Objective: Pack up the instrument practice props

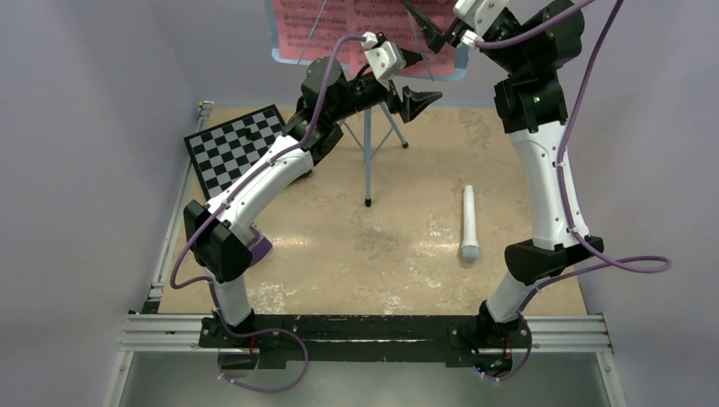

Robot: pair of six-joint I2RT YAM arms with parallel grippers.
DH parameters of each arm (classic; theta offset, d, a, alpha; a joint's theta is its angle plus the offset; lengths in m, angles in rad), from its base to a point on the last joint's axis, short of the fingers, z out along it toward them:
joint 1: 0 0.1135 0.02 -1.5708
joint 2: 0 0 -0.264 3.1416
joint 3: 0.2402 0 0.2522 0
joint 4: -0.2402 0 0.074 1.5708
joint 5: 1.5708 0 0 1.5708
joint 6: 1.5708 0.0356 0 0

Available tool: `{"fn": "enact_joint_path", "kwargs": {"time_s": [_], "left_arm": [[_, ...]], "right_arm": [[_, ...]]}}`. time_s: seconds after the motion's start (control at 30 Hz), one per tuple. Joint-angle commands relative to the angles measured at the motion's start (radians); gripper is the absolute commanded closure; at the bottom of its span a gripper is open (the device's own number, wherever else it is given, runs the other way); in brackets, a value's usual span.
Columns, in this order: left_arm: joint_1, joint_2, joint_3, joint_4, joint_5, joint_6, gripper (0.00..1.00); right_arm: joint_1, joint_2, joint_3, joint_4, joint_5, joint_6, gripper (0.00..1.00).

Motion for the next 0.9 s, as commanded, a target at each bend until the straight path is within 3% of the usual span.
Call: {"fn": "enact_joint_path", "kwargs": {"time_s": [0.0, 0.17, 0.4, 0.6, 0.87], "left_arm": [[-0.006, -0.057, -0.033, 0.071, 0.034, 0.001, 0.13], [-0.005, -0.076, -0.060, 0.074, 0.044, -0.001, 0.13], [-0.003, -0.073, -0.060, 0.083, 0.045, -0.004, 0.13], [-0.003, -0.078, -0.060, 0.066, 0.046, 0.008, 0.13], [-0.003, -0.097, -0.072, 0.040, 0.044, 0.038, 0.13]], "right_arm": [[0.004, 0.030, 0.076, 0.035, 0.034, 0.140, 0.22], [0.025, 0.006, 0.054, 0.061, -0.033, 0.251, 0.19], [0.052, -0.033, -0.061, 0.186, 0.107, 0.240, 0.11], [0.039, 0.063, 0.097, 0.127, 0.156, 0.448, 0.07], [0.038, 0.083, 0.114, 0.117, 0.019, 0.596, 0.06]]}}
